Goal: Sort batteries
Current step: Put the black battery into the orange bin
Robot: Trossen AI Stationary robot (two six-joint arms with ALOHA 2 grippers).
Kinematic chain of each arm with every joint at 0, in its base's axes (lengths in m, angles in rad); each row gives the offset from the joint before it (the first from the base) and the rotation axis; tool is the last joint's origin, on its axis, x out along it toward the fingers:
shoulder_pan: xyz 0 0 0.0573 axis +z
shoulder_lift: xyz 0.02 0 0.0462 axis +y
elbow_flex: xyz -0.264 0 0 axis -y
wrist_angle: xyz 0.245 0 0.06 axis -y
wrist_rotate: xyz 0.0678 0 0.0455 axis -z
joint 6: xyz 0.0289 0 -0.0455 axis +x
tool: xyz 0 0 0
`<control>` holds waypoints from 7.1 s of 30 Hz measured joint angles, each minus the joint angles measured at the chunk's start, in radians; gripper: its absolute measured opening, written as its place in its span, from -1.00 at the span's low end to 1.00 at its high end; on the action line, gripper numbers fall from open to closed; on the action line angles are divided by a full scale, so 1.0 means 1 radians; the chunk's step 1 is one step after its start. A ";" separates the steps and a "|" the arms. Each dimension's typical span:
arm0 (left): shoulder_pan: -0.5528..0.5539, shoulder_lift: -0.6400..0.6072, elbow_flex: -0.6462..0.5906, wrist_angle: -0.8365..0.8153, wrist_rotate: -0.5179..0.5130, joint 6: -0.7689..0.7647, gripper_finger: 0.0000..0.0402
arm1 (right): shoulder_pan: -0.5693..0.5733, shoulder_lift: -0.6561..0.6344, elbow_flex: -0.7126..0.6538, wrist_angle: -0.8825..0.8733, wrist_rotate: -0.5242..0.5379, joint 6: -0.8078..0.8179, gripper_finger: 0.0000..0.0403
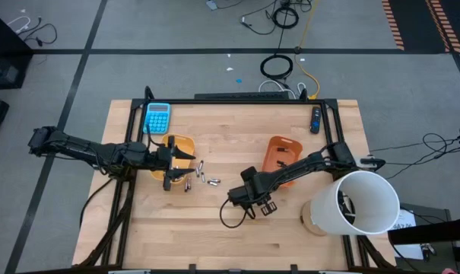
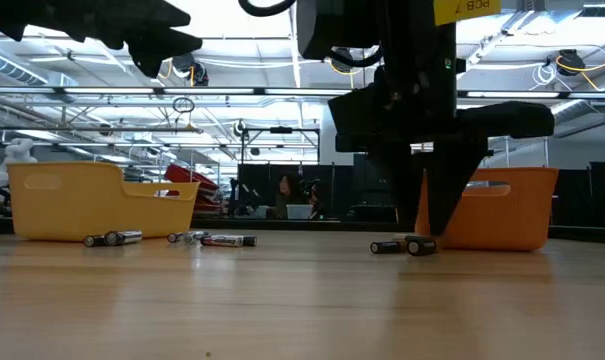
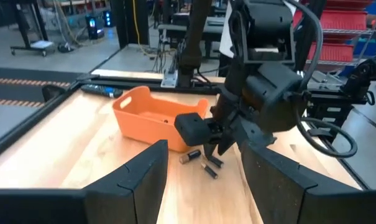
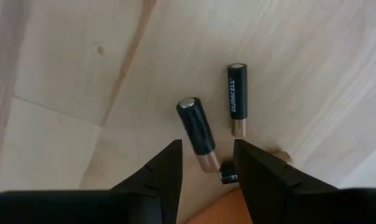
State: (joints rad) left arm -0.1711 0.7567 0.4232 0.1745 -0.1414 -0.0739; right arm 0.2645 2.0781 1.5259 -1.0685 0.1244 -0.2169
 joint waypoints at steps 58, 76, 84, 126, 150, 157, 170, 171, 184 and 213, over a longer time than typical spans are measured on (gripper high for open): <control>0.050 0.000 0.000 0.095 -0.037 0.183 0.07 | -0.291 -0.640 -0.600 0.230 0.058 0.395 -0.39; 0.111 0.000 0.000 0.043 -0.019 0.164 0.07 | -0.210 -0.312 -0.082 0.198 0.016 0.073 -0.12; 0.094 0.000 0.000 0.025 -0.017 0.131 0.07 | -0.169 -0.119 -0.060 0.166 0.000 0.018 0.27; 0.090 0.001 0.000 0.040 -0.024 0.106 0.07 | -0.094 0.040 -0.037 0.167 -0.112 -0.087 -0.93; 0.090 0.000 0.000 -0.001 -0.024 0.105 0.07 | -0.219 -0.277 -0.050 -0.165 0.237 0.161 -0.99; 0.090 0.000 0.000 -0.001 -0.024 0.102 0.07 | -0.240 -0.406 -0.259 -0.081 0.215 0.255 -0.99; 0.090 0.000 0.000 0.028 -0.016 0.079 0.07 | -0.390 -0.470 -0.590 0.138 0.101 0.268 -0.93; 0.090 0.000 0.000 0.029 -0.016 0.080 0.07 | -0.404 -0.470 -0.590 0.141 0.092 0.268 -0.93; 0.090 0.000 0.000 0.024 -0.017 0.081 0.07 | -0.475 -0.470 -0.584 0.206 0.028 0.267 -0.75; 0.090 0.000 0.000 0.015 -0.018 0.082 0.07 | -0.185 -0.340 -0.080 0.098 0.134 0.194 -0.46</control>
State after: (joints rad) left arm -0.0807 0.7570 0.4232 0.1894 -0.1596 0.0082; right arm 0.0790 1.7384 1.4458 -0.9707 0.2580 -0.0228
